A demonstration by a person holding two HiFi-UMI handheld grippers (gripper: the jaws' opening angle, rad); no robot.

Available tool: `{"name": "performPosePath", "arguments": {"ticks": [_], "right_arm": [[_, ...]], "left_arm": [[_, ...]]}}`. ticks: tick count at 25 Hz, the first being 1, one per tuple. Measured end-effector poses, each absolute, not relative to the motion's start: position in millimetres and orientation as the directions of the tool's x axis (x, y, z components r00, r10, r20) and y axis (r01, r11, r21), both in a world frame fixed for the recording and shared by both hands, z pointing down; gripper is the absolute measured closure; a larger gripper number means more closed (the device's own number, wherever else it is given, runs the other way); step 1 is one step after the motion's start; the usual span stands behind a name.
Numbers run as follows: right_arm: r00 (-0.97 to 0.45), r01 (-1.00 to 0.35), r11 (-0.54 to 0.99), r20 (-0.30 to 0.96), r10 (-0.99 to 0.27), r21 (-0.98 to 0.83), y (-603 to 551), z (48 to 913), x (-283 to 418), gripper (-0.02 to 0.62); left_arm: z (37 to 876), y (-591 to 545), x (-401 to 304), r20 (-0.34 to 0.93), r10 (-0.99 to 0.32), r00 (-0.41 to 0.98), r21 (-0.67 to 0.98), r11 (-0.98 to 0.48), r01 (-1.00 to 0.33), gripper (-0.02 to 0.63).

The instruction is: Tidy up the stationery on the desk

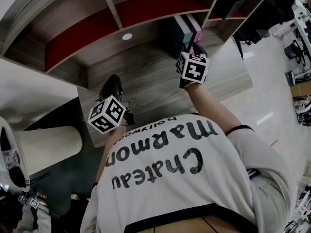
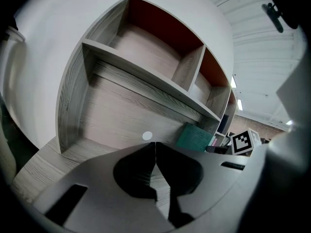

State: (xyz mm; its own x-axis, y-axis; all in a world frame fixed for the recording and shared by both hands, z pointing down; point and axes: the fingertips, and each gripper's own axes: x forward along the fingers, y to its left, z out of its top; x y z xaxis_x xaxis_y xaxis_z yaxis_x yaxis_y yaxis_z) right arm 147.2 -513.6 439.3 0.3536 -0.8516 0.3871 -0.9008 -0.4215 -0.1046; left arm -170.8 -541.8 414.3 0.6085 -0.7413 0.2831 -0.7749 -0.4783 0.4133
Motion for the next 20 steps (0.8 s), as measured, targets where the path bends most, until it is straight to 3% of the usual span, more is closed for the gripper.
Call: {"name": "performPosePath", "arguments": {"ticks": [13,20], "right_arm": [[0.366,-0.885,-0.447,0.401,-0.840,-0.128,-492,442,128,0.387],[0.393,-0.852,-0.493,0.405,-0.826,-0.178,-459,451,109,0.453]], "left_arm": [[416,-532,-187,0.278,-0.722,0.633,0.420,-0.502,-0.756,0.589],[428,-518,-187,0.291,-0.670,0.683,0.421,-0.552,-0.720,0.589]]}}
